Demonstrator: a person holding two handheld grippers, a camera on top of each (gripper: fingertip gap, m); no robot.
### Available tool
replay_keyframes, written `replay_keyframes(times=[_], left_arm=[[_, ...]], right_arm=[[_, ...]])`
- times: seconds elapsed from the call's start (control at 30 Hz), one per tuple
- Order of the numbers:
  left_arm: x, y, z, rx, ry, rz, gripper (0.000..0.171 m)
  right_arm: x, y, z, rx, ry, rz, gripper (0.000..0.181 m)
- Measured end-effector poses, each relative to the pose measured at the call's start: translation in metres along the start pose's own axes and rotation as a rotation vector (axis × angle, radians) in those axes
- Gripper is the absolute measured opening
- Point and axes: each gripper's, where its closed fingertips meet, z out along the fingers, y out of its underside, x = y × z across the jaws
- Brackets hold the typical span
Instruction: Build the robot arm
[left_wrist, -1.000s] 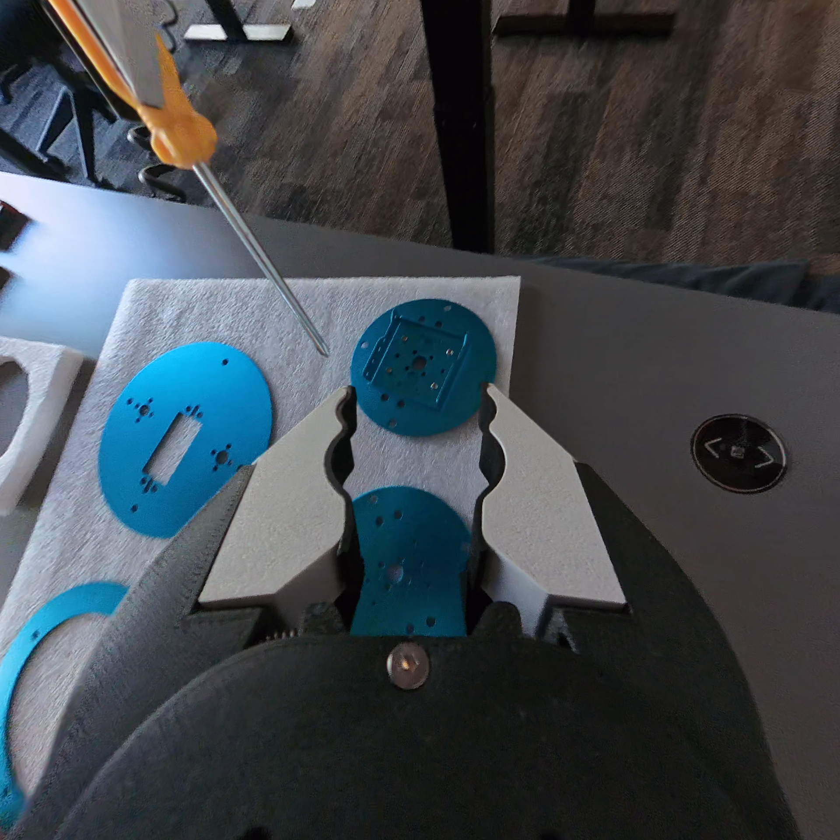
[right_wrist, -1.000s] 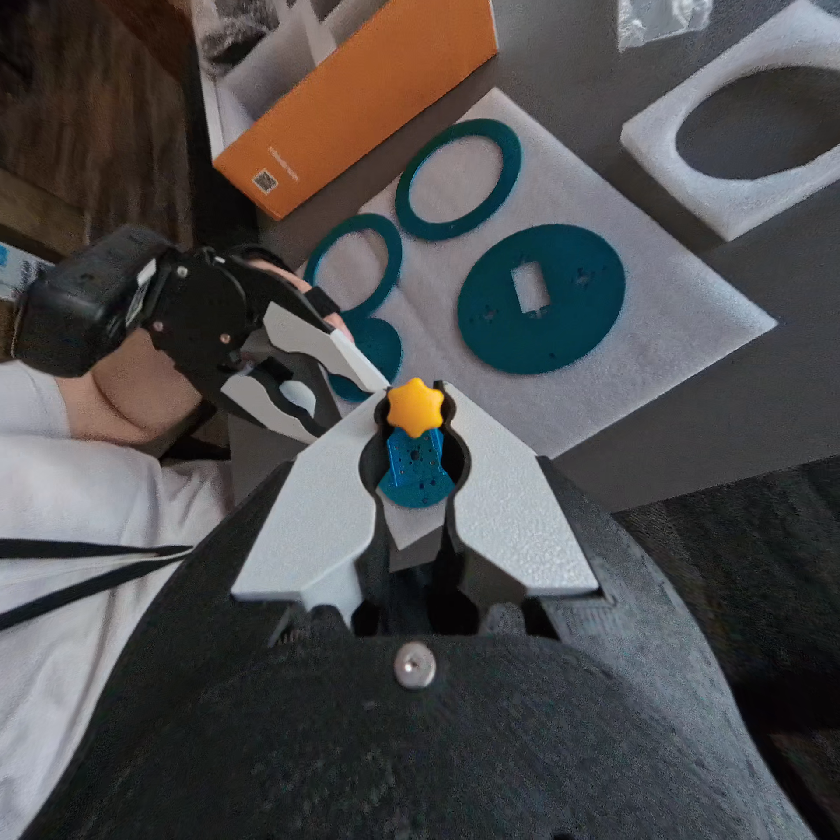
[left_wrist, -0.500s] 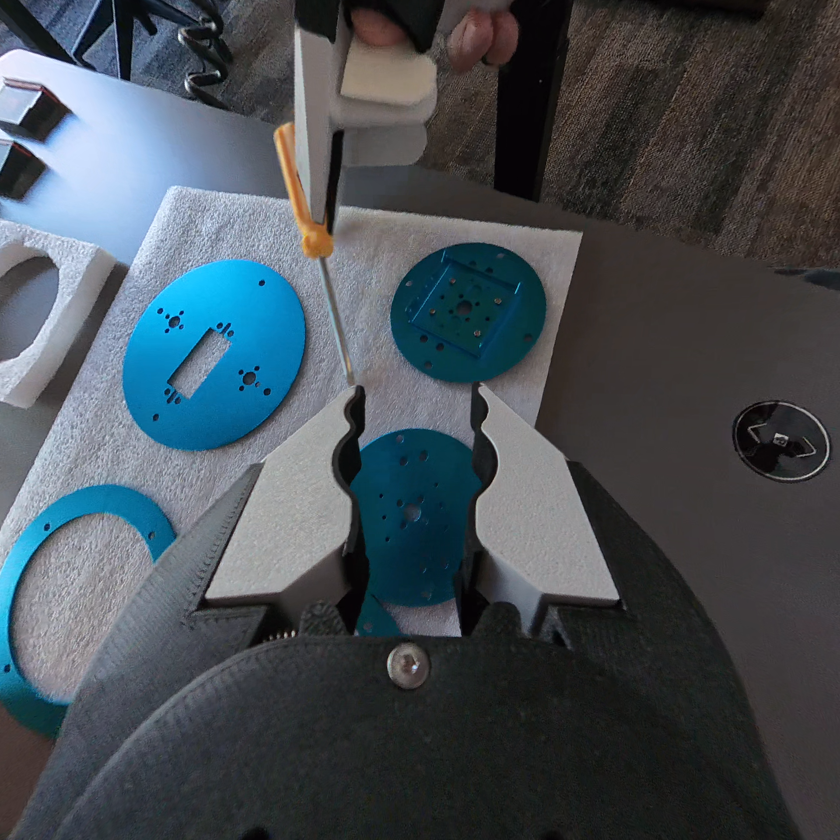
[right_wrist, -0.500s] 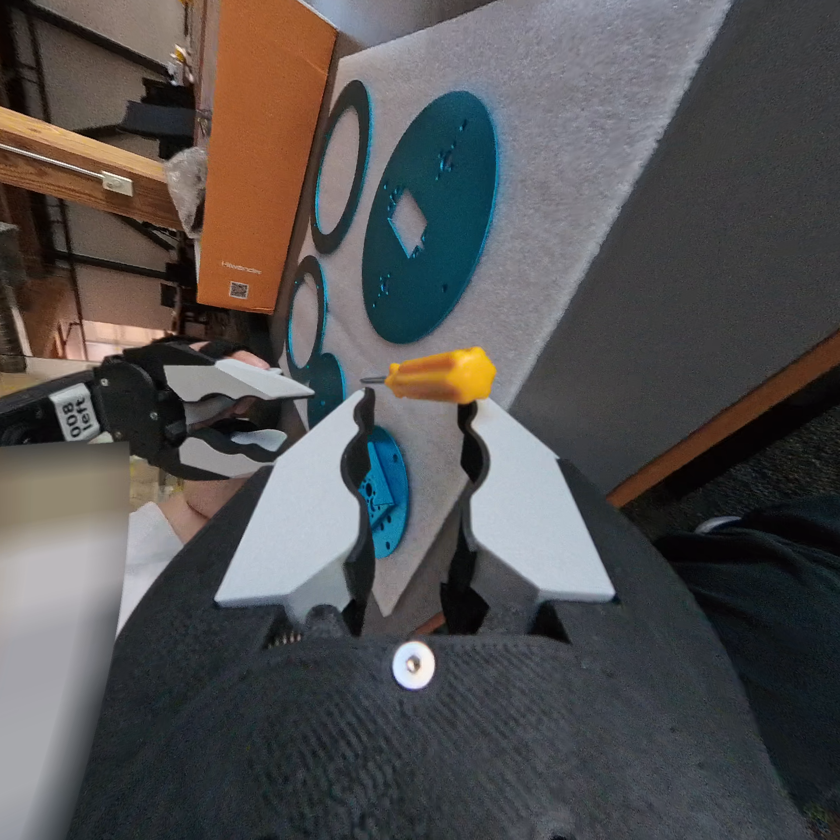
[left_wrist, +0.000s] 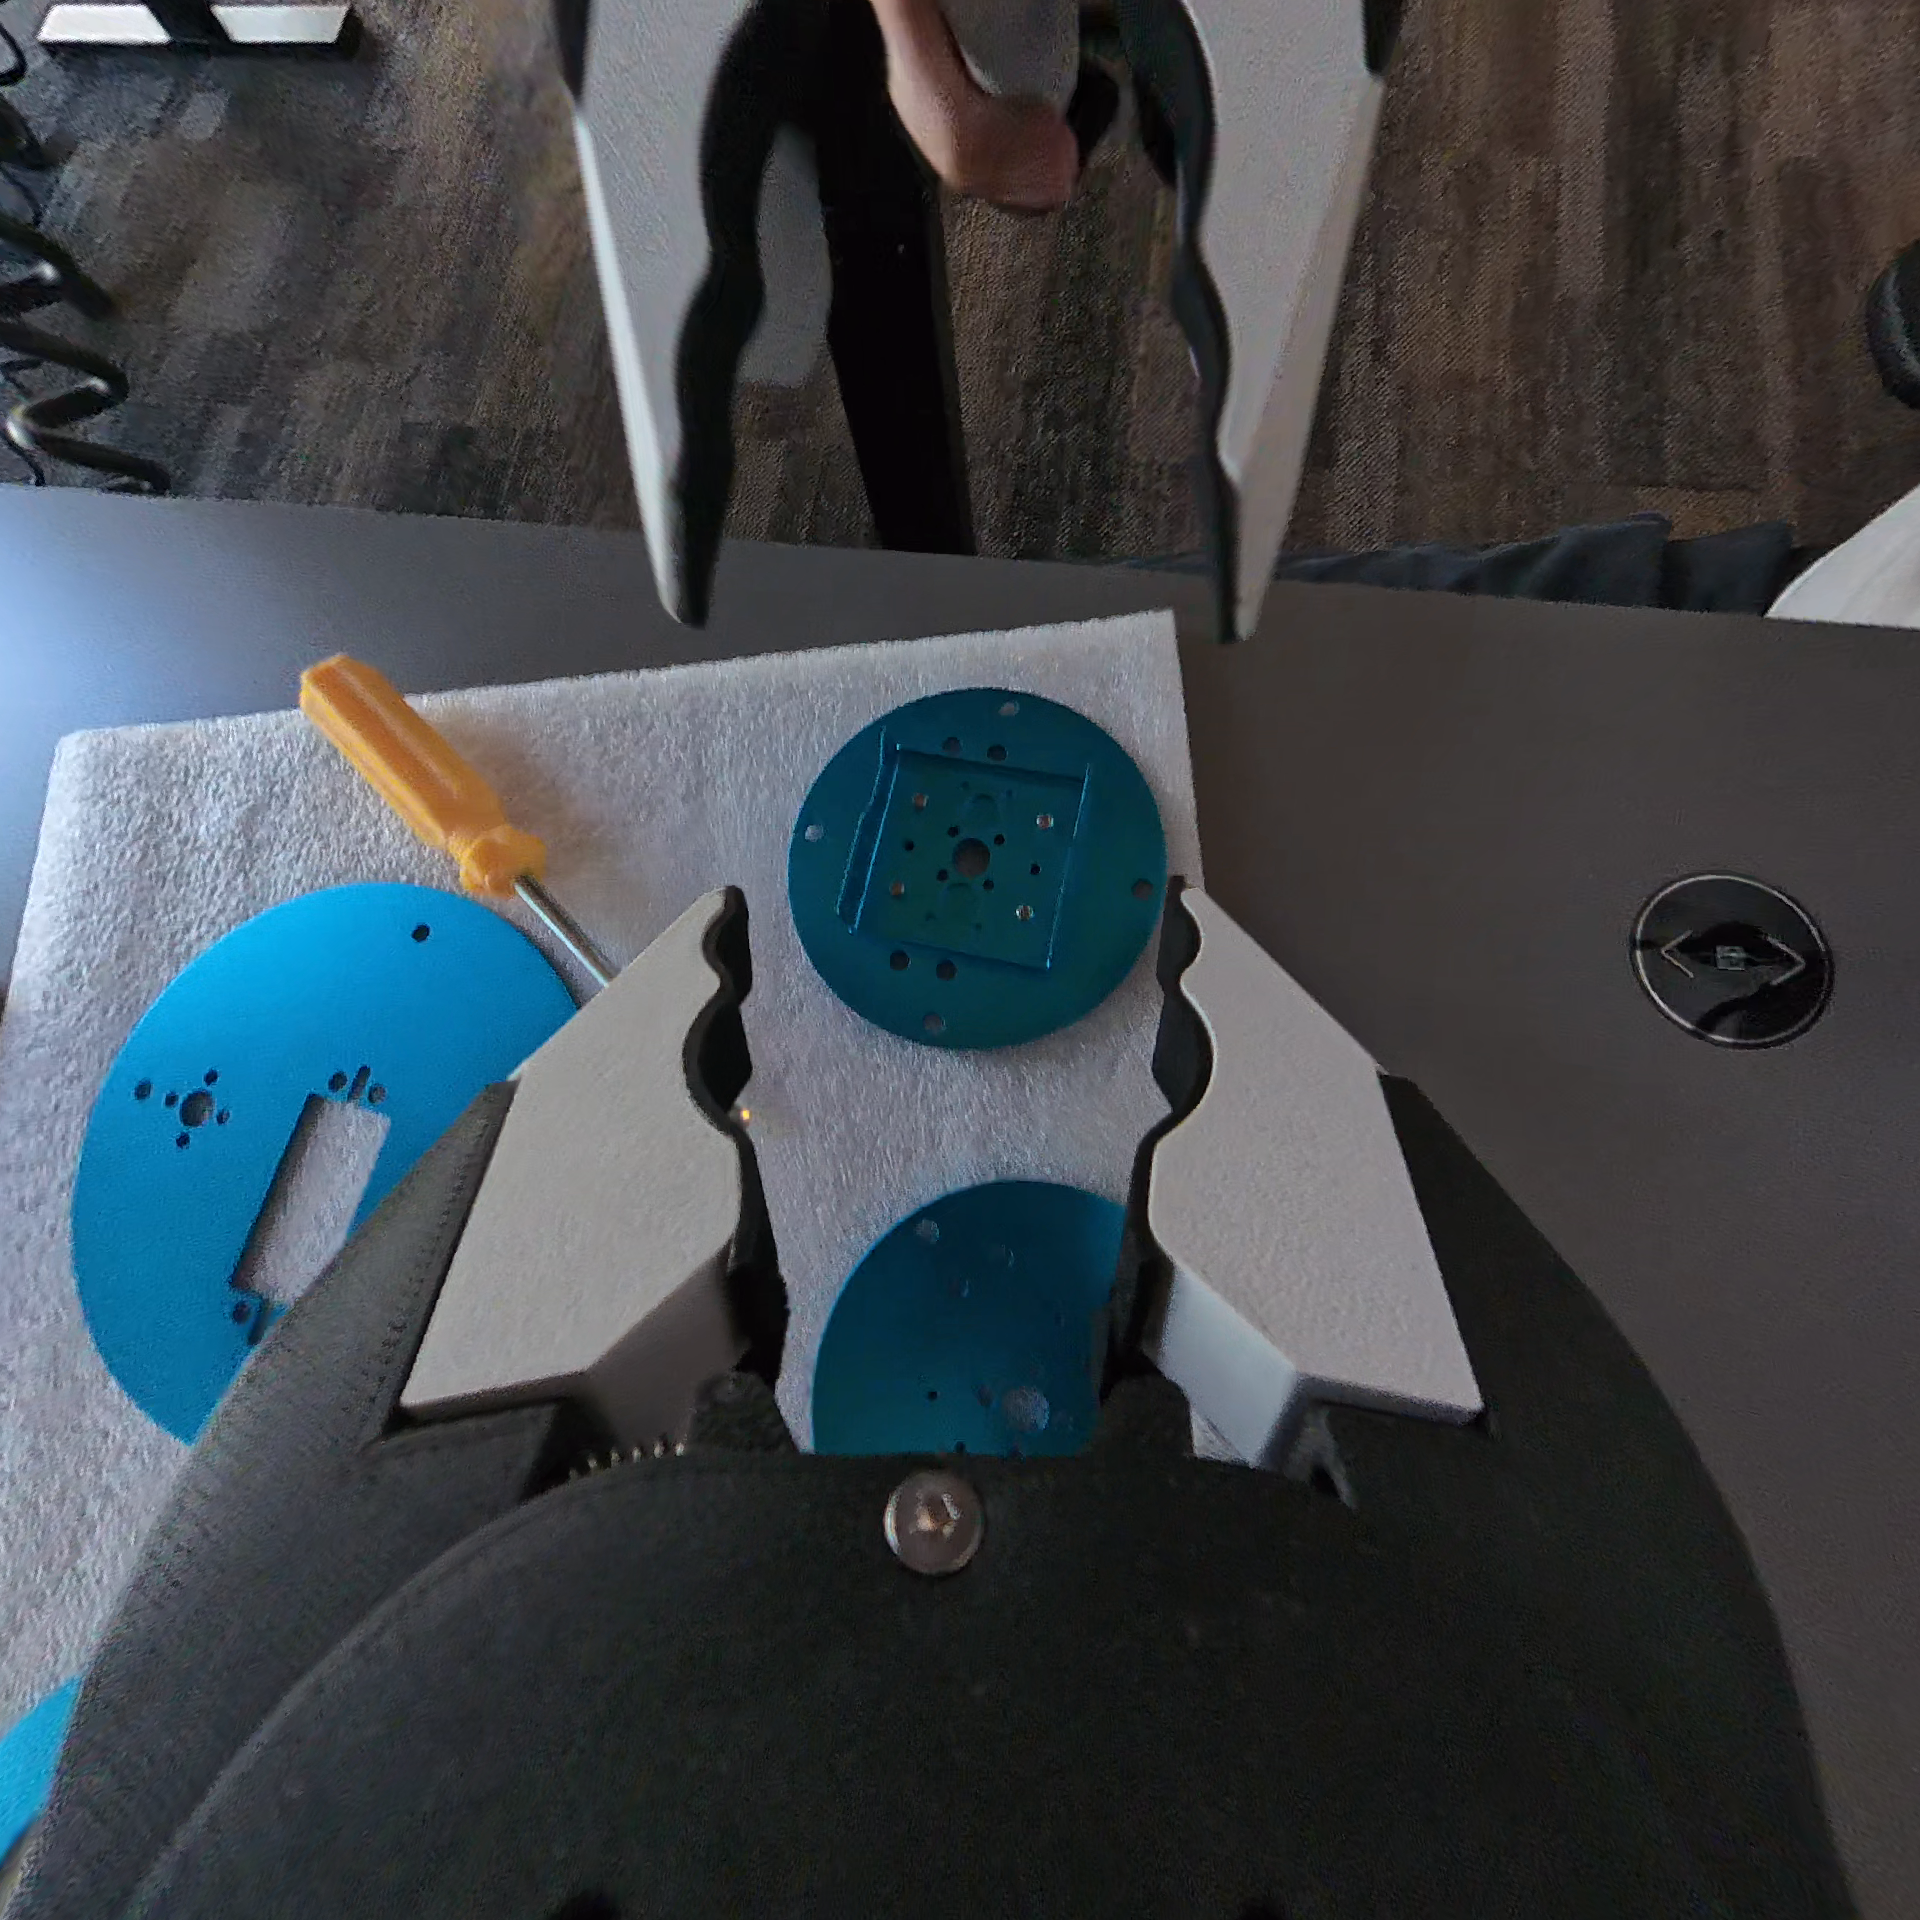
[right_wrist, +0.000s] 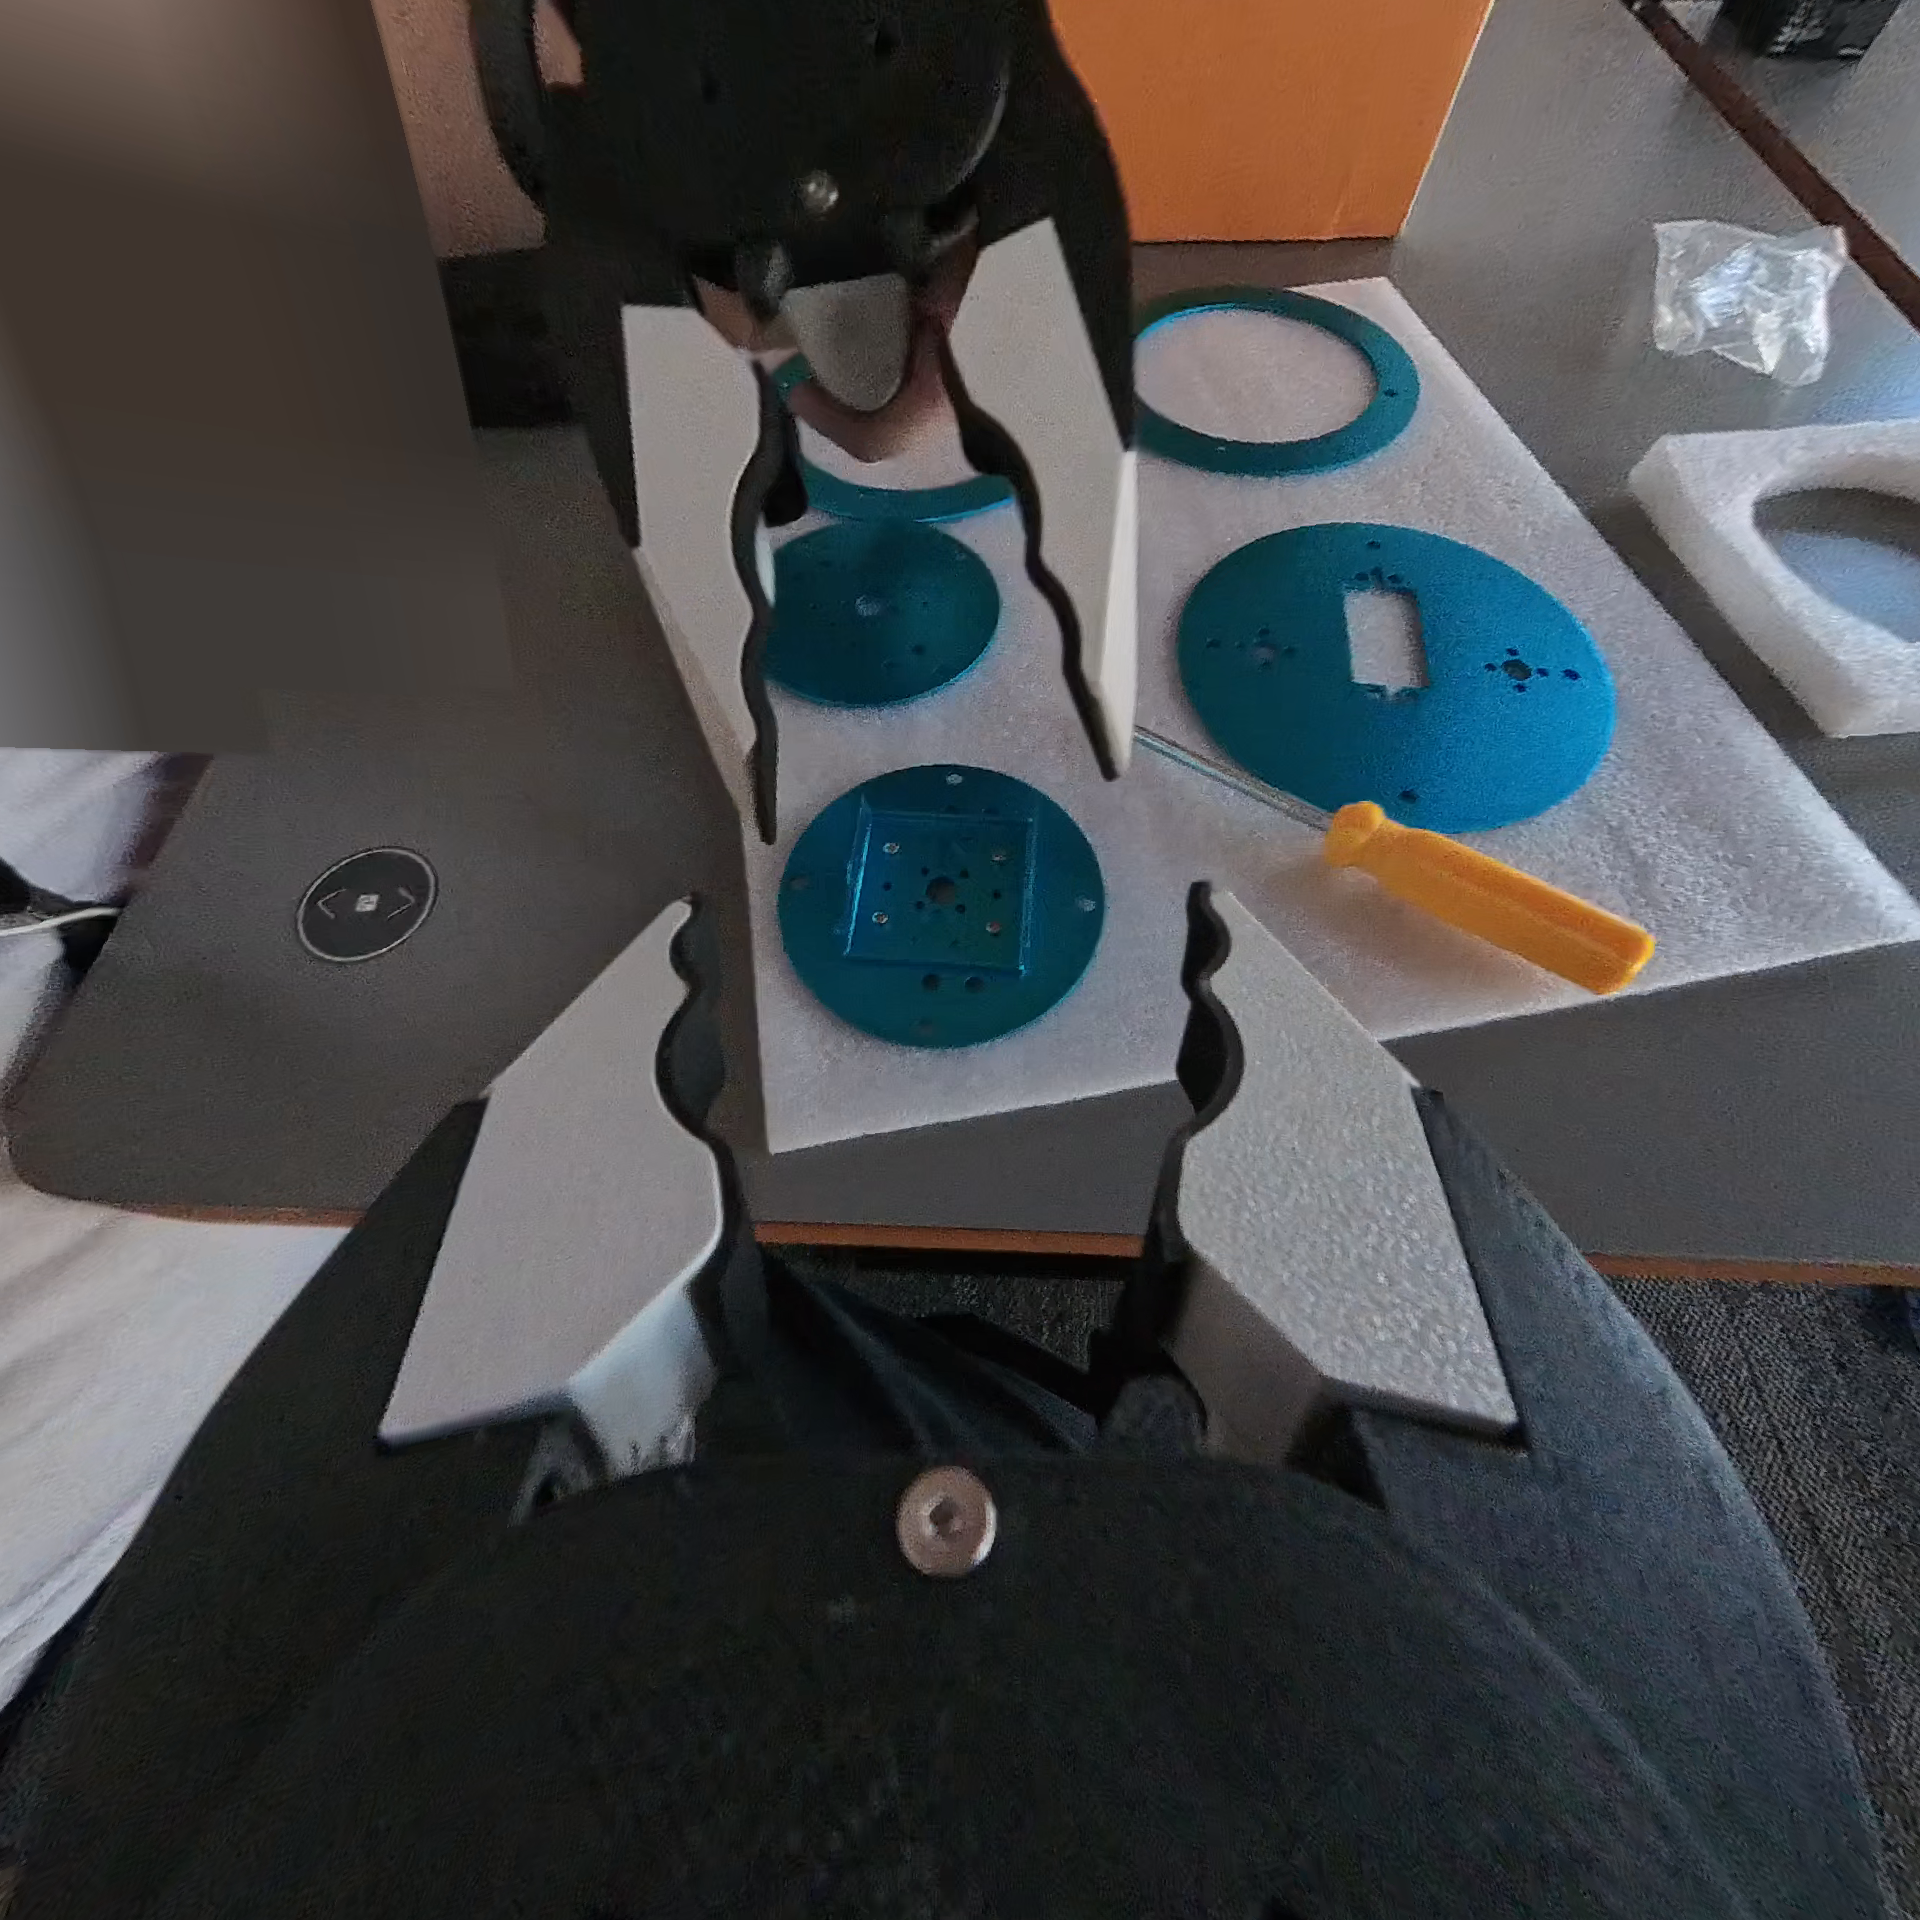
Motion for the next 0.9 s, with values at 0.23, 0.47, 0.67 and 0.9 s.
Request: replay_keyframes(times=[0.23, 0.47, 0.67, 0.9], left_arm=[[0.001, 0.0, 0.015, -0.079, 0.099, 0.1, 0.086], [0.004, 0.006, 0.022, -0.078, 0.155, 0.053, 0.087], [0.003, 0.006, 0.022, -0.07, 0.166, 0.03, 0.081], [0.003, 0.005, 0.02, -0.082, 0.158, 0.03, 0.08]], right_arm=[[-0.002, 0.022, 0.011, -0.063, -0.049, 0.069, 0.087], [-0.003, 0.032, 0.012, -0.076, -0.084, 0.117, 0.08], [-0.003, 0.033, 0.01, -0.051, -0.086, 0.141, 0.08], [-0.005, 0.033, 0.008, -0.037, -0.082, 0.152, 0.08]])
